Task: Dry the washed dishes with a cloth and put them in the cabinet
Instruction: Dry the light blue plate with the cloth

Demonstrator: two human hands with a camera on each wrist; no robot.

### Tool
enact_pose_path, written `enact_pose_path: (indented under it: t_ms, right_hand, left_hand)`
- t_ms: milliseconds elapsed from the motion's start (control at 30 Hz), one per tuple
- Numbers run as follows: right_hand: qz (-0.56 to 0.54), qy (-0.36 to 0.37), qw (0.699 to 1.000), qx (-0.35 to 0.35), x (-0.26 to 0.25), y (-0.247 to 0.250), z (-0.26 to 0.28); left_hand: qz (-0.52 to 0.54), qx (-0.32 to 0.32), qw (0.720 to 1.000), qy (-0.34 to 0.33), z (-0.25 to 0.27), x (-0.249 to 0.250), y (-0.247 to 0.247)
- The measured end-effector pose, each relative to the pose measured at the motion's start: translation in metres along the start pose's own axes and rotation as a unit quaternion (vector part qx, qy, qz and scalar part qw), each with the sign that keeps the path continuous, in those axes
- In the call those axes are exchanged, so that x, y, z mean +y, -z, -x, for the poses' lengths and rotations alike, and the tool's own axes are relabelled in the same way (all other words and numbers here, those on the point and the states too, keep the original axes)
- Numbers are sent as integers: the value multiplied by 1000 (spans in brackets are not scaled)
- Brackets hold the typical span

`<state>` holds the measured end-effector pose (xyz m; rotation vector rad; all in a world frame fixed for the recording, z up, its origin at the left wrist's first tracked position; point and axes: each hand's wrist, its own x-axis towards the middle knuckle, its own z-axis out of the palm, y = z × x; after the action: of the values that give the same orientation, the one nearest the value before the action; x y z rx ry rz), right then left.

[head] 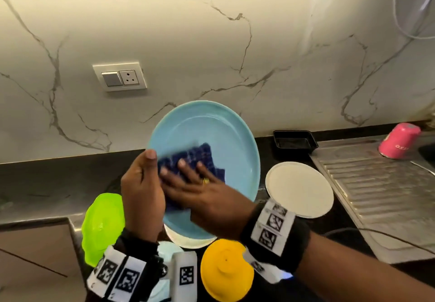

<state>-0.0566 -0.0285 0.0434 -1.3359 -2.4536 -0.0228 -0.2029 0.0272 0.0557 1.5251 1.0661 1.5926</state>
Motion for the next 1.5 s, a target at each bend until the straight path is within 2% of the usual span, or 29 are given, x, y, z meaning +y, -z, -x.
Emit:
enact_pose_path:
  t_ms: [100,200,333,433,500,567,633,700,767,800,867,933,1000,1100,1233,1367,1433,1500]
  right_hand:
    - [24,4,997,-79,10,-19,41]
    - [3,-1,994,-108,19,-15,46]
    - [9,-18,999,-38,16,12,0]
    - [-34,-113,993,9,32,34,-30]
    - [-128,-220,966,47,52,37,-32]
    - [-200,-315,925,76,67,28,-20]
    - [-247,-377,889,80,66,10,-3]
    - [-292,-403,861,103,60,-2,5]
    - [-326,-393,845,161,59,5,-4]
    - [-330,-371,848,183,60,12,-12]
    - [-315,-289,885,183,50,29,-29]
    - [-284,-181,933,129,28,36,-41]
    - [-237,-87,966,44,3,32,-40]
    - [-184,-18,981,-58,-8,17,-16]
    - [-74,26,985,-154,1,-6,15]
    - [-79,46,980,-174,20,-9,51]
    - [-95,-12,976,-197,39,-12,69]
    - [-88,-115,966,-214,62,-16,71]
  left_hand:
    - [28,29,999,32,-1,-1,6]
    - [42,25,997,52,6,-3,4]
    - [-7,-37,999,37,12,-2,-3]
    - [-39,-37,999,-5,10,5,-3]
    - [-54,-28,998,-27,9,11,-3]
    - [-45,-10,998,-42,9,14,-1]
    - [-36,1,998,-47,8,12,1]
    - [-40,-5,998,-43,7,5,2]
    - [-45,-22,998,-27,11,1,0]
    - [-47,-34,998,-19,13,0,-1]
    - [-53,-49,997,1,14,1,-5]
    - [-63,-35,997,10,9,5,-6]
    - [1,-19,999,33,1,3,-4]
    - [164,-67,977,121,-1,-1,3]
    - [129,-66,975,167,11,-13,3]
    - [120,-22,977,175,10,-29,6]
    - [120,-4,981,154,7,-29,11]
    - [106,-14,988,112,7,-22,11]
